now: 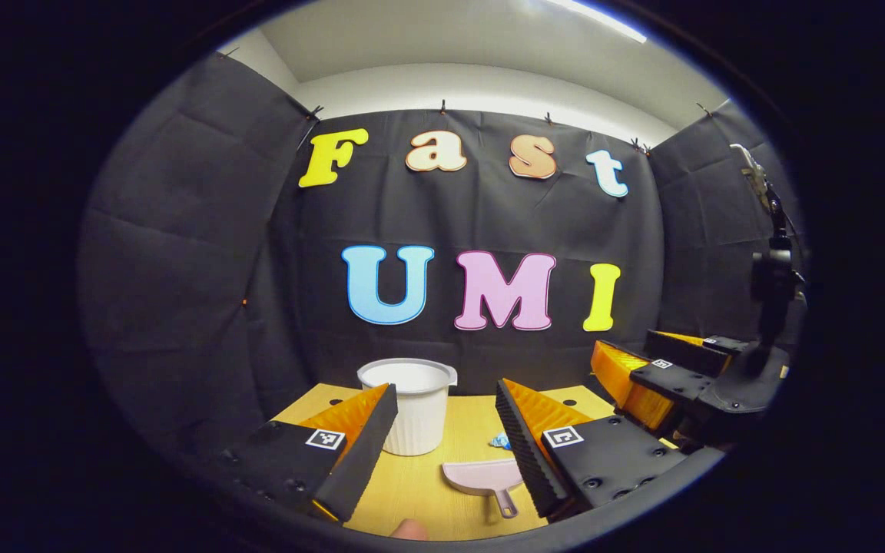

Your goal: Pick up the small broom and dustpan from the desktop, sweep the trash into the dustpan with the broom, and then empty the trash into the garbage bin.

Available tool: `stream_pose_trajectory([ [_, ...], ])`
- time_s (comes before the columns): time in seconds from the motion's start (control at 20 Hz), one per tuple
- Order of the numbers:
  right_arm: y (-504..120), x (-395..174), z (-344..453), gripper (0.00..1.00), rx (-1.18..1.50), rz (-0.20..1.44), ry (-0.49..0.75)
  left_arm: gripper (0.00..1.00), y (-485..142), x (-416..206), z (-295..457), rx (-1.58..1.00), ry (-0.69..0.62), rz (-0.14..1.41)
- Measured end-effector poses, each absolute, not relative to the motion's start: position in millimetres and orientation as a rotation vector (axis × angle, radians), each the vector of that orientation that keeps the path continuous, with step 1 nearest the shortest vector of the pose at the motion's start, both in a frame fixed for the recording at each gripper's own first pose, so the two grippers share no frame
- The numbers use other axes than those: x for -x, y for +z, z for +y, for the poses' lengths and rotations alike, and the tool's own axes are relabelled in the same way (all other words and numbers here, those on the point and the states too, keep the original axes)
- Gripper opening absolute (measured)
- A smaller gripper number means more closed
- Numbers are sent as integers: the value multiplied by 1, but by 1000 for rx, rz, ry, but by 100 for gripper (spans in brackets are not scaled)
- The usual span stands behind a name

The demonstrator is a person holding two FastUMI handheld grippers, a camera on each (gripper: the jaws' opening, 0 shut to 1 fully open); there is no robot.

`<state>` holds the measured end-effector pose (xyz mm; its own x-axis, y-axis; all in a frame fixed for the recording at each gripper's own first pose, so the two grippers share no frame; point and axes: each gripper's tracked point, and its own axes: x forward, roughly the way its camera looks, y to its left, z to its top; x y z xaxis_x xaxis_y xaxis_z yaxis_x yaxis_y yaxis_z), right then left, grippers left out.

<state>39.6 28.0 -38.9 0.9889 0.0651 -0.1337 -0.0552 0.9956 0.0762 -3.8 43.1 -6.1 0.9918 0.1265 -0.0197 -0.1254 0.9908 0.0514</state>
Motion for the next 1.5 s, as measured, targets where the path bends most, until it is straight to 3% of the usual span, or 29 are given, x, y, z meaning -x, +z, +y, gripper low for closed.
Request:
stream_pose_trajectory([
  [0.15,-33,-41,13,98,-39,117,22,76,-15,-1,30,-19,80,52],
  [0.4,-38,-35,-4,94,-45,139,-20,76,-17,-16,15,-7,41,65],
  [0.5,-40,-36,-13,98,-10,137,-30,76,-19,-24,5,-12,14,77],
  [1.0,-54,-101,-44,94,14,114,-27,76,-40,-79,5,26,83,164],
  [1.2,-95,-126,-59,99,74,190,-18,76,-95,-109,-1,66,93,299],
  [1.25,-105,-130,-64,94,85,206,-16,77,-108,-118,-3,78,100,310],
  [1.3,-115,-133,-66,98,86,222,-12,77,-129,-124,-7,82,108,358],
  [1.5,-163,-143,-81,97,82,298,15,79,-229,-132,-29,67,108,698],
])
